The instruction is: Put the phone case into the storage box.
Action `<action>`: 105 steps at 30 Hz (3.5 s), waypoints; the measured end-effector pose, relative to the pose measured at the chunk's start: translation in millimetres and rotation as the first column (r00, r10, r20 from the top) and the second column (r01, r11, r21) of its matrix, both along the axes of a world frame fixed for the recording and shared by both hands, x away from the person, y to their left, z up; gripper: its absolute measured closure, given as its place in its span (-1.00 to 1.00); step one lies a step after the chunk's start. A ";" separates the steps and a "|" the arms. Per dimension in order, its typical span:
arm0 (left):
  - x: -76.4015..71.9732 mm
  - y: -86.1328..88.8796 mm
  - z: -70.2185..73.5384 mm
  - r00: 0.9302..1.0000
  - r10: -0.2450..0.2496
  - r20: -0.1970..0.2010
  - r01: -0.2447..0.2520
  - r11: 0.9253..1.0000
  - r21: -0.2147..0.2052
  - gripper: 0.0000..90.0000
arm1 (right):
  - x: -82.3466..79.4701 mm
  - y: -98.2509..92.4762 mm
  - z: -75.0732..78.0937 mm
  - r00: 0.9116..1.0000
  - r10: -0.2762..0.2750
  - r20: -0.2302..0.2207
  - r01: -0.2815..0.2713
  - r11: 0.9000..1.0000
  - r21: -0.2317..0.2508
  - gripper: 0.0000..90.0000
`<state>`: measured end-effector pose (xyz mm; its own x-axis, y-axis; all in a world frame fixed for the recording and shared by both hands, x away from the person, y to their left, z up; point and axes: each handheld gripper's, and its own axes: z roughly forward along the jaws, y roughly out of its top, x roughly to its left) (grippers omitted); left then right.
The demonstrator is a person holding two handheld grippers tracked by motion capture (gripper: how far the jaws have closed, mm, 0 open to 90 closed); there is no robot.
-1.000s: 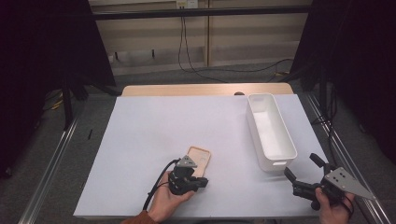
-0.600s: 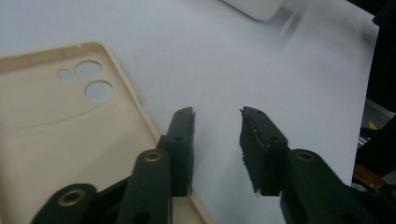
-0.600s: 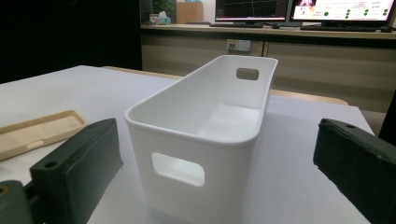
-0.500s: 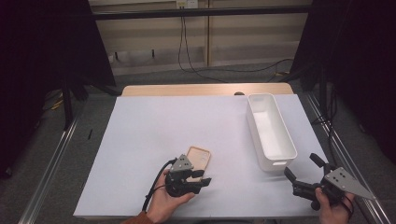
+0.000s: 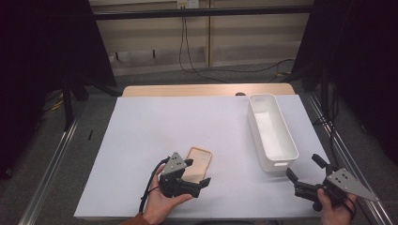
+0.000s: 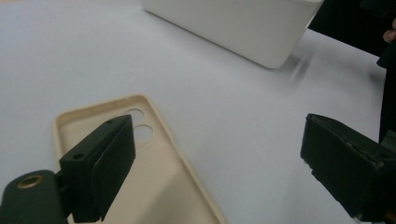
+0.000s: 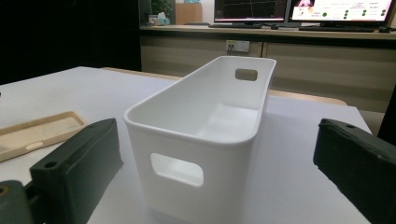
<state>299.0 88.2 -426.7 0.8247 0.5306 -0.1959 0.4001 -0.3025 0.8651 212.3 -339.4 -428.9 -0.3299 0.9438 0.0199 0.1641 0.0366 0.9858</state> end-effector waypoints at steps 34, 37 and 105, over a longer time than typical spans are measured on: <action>48.4 47.9 6.3 0.980 0.189 -0.065 -0.182 0.978 0.096 -0.79 | 0.4 0.2 -0.2 1.000 0.001 -0.002 -0.001 1.000 -0.003 -0.99; 55.7 43.1 6.1 0.979 0.185 -0.083 -0.175 0.977 0.120 -0.77 | 0.5 0.9 0.1 1.000 0.002 -0.003 -0.002 1.000 -0.002 -0.99; 61.9 16.8 -13.0 0.939 0.179 -0.295 -0.058 0.925 0.377 0.76 | 1.3 1.3 -0.4 1.000 0.009 -0.007 -0.009 1.000 -0.004 -0.99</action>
<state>360.9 105.0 -439.7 0.6767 0.7040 -0.2154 0.6872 -0.4991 0.5279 213.6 -338.1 -429.3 -0.3381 0.9409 0.0188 0.1711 0.0418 0.9844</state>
